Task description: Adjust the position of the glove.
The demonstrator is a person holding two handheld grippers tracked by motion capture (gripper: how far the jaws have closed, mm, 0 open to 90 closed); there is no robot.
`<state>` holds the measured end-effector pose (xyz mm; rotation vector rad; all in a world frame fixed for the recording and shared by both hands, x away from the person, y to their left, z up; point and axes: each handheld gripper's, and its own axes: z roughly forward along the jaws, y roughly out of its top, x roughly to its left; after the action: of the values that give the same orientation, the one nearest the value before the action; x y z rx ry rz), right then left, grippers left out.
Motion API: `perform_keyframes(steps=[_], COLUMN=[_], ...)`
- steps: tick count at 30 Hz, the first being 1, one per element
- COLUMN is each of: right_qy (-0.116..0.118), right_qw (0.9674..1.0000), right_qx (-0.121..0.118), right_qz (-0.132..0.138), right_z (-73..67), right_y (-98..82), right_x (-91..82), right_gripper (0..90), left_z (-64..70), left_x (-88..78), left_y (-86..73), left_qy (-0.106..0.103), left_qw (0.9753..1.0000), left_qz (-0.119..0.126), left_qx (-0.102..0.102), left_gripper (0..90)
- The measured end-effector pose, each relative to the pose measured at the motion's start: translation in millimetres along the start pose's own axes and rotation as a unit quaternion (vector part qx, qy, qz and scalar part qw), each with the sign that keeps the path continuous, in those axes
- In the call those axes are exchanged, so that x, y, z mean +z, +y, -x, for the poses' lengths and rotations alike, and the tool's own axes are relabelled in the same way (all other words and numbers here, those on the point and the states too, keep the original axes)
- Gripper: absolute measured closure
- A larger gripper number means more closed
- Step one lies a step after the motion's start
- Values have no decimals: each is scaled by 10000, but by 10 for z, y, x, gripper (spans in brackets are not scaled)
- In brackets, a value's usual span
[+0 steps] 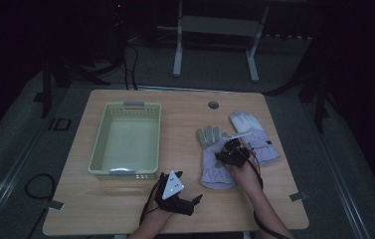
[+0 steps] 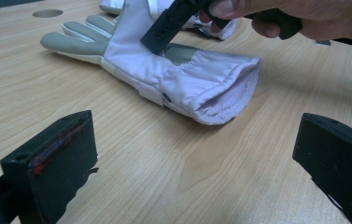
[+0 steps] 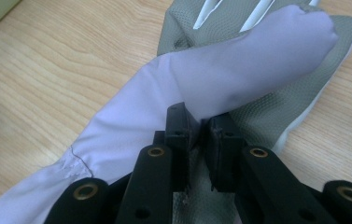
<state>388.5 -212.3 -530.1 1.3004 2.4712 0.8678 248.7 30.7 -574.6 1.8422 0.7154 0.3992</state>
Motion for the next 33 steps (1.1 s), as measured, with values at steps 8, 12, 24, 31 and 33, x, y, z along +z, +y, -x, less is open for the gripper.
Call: perform_keyframes(steps=[8,12,24,31,33], right_qy=[0,-57,-496,-741,-845], right_qw=[9998,9992,9944,9922,9911], right_qx=[-163,-251,74,422,498], right_qz=[83,313,933,904,903], right_z=[5,43,442,838,960], right_y=[9,23,-45,-48,-34], right_x=[-51,-196,-614,-732,-766], right_gripper=[707,645,493,473,463], left_z=[-5,-4,-13,-16,-16], left_x=[2,2,6,6,6], left_y=[1,1,3,3,3], left_qy=[-11,-12,5,-7,-8], left_qw=[10000,10000,10000,10000,10000], left_qz=[-2,-4,-23,-9,-10], left_qx=[-17,-7,-71,-82,-82], left_gripper=[0,0,0,1,0])
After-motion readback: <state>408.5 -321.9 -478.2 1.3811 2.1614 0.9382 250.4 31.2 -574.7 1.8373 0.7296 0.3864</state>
